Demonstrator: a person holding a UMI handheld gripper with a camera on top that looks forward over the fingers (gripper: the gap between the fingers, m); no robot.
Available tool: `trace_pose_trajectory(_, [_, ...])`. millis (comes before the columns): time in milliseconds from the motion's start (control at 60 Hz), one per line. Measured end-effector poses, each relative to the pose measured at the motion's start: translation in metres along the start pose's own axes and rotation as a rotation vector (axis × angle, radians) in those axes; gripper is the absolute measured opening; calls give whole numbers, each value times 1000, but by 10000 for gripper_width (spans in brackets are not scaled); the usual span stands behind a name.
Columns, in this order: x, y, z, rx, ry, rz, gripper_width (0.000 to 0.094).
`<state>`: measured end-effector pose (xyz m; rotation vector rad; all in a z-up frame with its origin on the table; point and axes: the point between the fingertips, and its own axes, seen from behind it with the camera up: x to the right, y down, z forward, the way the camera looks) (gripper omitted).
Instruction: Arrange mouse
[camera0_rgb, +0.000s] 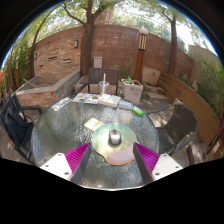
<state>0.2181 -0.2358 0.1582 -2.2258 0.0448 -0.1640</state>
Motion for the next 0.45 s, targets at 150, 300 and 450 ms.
trace_pose_trajectory(150, [-8,5,-56,29,7,-15,877])
trace_pose_trajectory(300, [-13,9,-86,41,6,-13,877])
trace_pose_trajectory(450, [-15,9,-97,46,5,-10,877])
